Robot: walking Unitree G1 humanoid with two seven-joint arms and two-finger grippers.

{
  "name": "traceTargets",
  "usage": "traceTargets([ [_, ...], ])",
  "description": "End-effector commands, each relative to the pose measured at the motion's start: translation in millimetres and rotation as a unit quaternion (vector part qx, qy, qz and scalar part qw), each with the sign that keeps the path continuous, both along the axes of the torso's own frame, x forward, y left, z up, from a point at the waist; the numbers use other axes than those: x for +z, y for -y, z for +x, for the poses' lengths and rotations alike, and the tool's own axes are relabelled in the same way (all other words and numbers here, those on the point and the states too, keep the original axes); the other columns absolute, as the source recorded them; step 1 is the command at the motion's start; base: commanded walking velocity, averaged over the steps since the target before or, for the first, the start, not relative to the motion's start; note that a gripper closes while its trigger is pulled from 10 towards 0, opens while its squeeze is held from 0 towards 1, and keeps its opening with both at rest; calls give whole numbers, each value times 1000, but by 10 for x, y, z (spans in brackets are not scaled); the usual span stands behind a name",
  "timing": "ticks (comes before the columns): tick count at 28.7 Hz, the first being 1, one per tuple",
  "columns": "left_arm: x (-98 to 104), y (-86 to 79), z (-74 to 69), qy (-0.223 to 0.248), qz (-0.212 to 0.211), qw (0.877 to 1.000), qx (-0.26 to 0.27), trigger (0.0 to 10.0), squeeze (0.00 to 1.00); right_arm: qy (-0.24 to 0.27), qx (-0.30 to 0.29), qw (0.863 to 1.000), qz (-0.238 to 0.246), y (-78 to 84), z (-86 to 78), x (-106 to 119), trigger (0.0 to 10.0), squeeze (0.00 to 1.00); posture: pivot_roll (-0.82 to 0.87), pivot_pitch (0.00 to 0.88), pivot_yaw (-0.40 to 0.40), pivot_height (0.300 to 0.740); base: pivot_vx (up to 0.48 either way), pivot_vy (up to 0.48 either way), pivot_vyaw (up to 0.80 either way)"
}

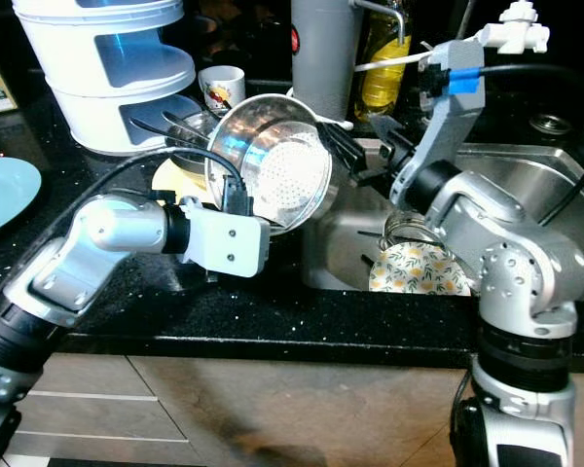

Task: Kitchen organization

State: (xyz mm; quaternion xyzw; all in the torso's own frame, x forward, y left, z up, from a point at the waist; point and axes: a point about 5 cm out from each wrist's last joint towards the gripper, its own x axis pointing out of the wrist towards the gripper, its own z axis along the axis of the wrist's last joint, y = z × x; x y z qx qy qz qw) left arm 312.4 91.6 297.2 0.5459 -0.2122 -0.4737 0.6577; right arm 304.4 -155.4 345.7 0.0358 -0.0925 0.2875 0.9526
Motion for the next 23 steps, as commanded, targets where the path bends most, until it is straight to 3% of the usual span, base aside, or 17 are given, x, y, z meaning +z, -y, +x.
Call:
traceTargets([
  [1, 65, 54, -19, 17, 4, 1000, -15, 0, 0, -21, -6, 999, -29, -27, -18, -87, 10000, 0, -31, 149, -9, 740, 0, 0, 0],
  [10, 31, 82, -30, 30, 27, 999, -30, 0, 0, -88, -28, 995, -47, -33, 14, -265, 9804, 0, -31, 149, -8, 740, 0, 0, 0],
  [11, 31, 84, -31, 31, 29, 999, -32, 0, 0, -90, -30, 994, -46, -28, 17, -271, 4627, 0, -31, 150, -5, 740, 0, 0, 0],
  [12, 31, 84, -31, 31, 29, 999, -32, 0, 0, -90, -30, 994, -46, -28, 17, -271, 4627, 0, -31, 150, -5, 740, 0, 0, 0],
  [13, 26, 89, -28, 33, 33, 998, -35, 0, 0, -95, -33, 994, -43, -20, 20, -278, 0, 0, -31, 150, -6, 740, 0, 0, 0],
  [23, 23, 107, -23, 44, 42, 997, -42, 0, 0, -103, -34, 994, -34, -27, 12, -286, 0, 0, -30, 149, -5, 740, 0, 0, 0],
])
